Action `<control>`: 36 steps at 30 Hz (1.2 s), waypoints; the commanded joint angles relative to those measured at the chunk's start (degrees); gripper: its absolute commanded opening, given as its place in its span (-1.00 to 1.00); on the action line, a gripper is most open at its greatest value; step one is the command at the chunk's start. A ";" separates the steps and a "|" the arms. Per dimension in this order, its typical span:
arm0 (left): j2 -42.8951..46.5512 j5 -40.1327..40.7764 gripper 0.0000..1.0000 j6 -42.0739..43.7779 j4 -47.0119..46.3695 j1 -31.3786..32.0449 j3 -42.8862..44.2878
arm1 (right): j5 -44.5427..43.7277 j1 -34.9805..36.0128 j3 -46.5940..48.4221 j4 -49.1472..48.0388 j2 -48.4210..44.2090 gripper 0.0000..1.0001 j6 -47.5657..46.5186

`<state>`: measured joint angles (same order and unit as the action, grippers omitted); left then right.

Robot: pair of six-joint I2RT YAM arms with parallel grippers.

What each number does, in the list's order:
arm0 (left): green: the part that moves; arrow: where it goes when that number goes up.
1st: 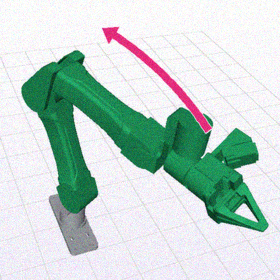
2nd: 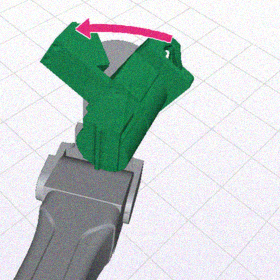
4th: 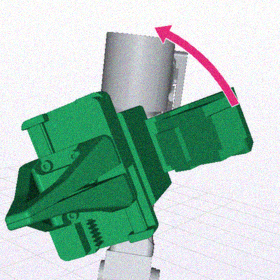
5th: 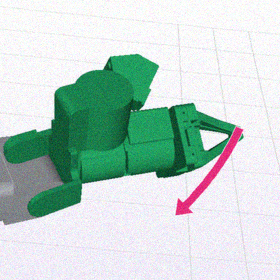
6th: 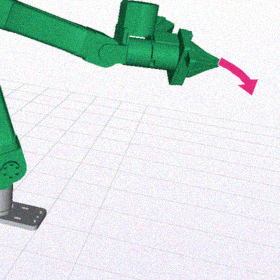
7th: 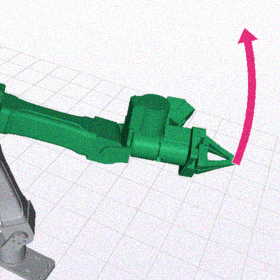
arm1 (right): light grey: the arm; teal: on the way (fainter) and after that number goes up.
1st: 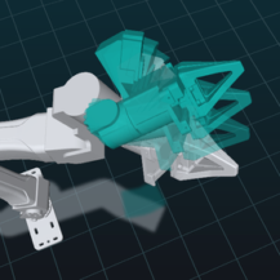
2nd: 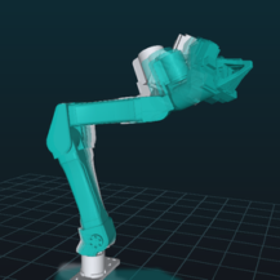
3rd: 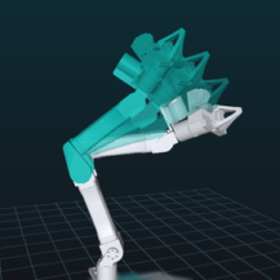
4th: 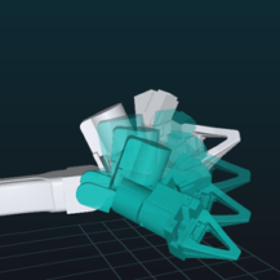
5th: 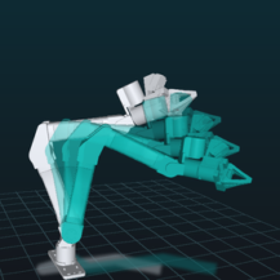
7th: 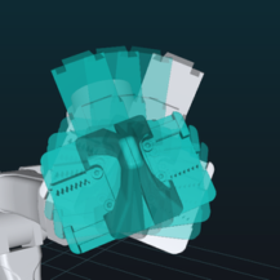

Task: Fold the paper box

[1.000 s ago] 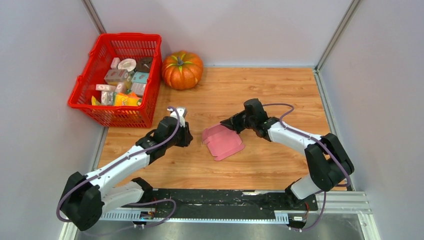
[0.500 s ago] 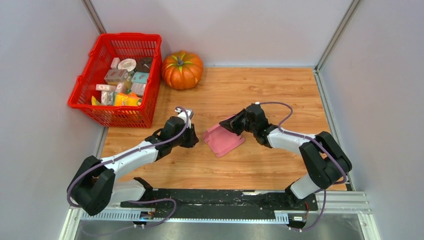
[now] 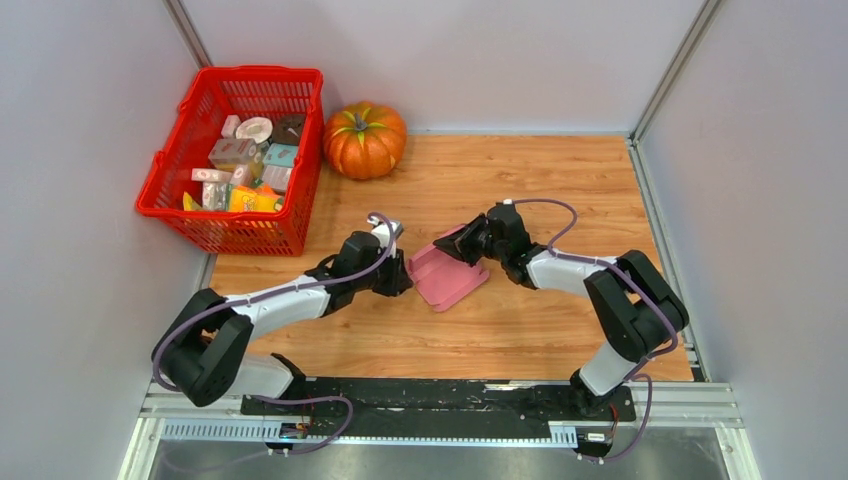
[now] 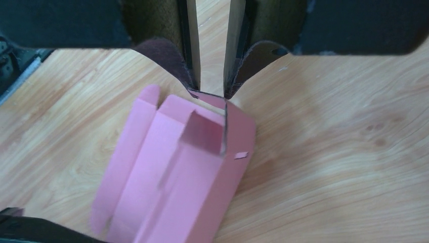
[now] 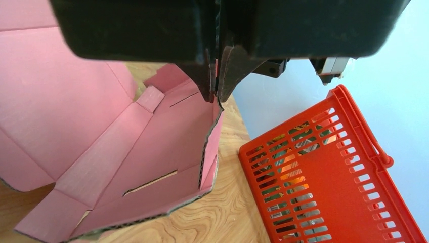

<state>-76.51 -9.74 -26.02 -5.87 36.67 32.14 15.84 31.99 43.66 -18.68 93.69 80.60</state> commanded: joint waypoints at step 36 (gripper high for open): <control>14.03 14.41 -0.19 7.73 2.61 1.66 -4.73 | 3.06 -0.52 1.96 -0.57 2.29 -1.00 1.75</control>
<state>-60.60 4.32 -22.11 -1.89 38.44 24.80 18.48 31.53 44.34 -19.40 95.61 83.50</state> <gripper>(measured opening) 0.403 0.008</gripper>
